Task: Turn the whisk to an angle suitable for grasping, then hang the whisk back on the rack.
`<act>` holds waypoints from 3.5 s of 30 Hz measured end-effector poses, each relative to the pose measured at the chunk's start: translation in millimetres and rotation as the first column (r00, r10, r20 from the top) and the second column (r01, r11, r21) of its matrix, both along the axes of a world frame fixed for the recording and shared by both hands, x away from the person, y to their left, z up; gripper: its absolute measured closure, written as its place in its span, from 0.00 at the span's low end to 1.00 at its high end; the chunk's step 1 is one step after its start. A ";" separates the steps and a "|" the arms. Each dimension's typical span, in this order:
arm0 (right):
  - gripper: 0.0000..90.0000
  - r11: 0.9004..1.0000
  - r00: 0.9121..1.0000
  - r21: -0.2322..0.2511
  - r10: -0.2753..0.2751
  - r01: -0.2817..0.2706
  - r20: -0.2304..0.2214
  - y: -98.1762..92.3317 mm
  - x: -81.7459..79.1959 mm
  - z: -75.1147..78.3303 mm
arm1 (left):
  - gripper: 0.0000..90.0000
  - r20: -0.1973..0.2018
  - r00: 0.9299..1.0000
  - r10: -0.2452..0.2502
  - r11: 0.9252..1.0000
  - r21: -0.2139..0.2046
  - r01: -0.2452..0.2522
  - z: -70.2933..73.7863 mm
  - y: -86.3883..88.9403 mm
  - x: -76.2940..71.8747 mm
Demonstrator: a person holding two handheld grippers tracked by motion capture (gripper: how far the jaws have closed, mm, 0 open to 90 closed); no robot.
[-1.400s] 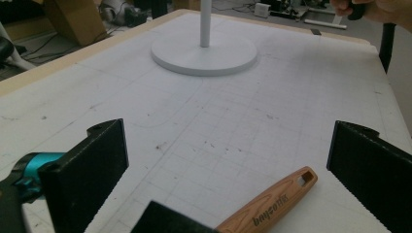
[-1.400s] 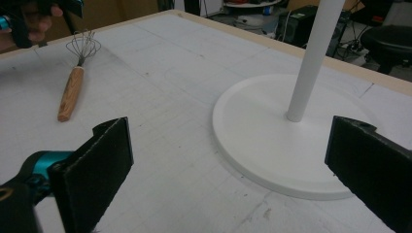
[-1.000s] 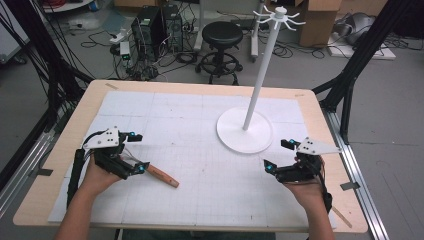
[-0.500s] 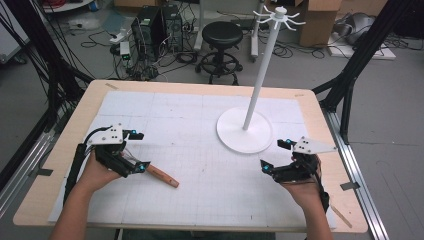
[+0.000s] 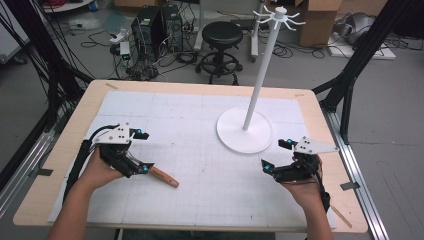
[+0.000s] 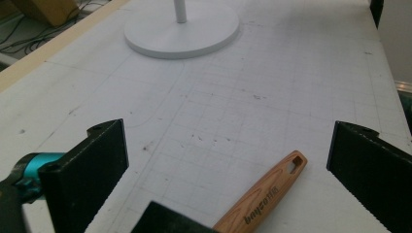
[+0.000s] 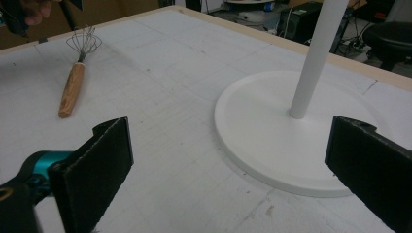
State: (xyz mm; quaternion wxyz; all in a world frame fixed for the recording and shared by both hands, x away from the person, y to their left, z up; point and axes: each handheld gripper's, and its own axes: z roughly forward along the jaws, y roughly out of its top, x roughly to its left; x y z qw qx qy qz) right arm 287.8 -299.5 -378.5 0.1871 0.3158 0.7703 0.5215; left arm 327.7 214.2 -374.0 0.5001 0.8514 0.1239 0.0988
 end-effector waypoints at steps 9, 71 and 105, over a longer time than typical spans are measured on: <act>0.03 1.000 1.000 0.002 0.004 -0.004 -0.009 0.3 2.6 0.2 | 0.05 -0.012 1.000 -0.011 0.997 0.081 0.012 2.0 -2.2 4.9; 0.03 1.000 1.000 -0.022 0.001 -0.002 -0.029 -0.8 -0.1 -4.9 | 0.06 -0.067 0.991 -0.119 0.818 0.558 0.136 -17.1 -51.5 11.6; 0.03 0.999 0.999 -0.032 0.003 -0.004 -0.039 -1.0 0.4 -8.3 | 0.53 -0.196 0.973 -0.120 0.734 0.642 0.220 -36.8 -55.0 16.3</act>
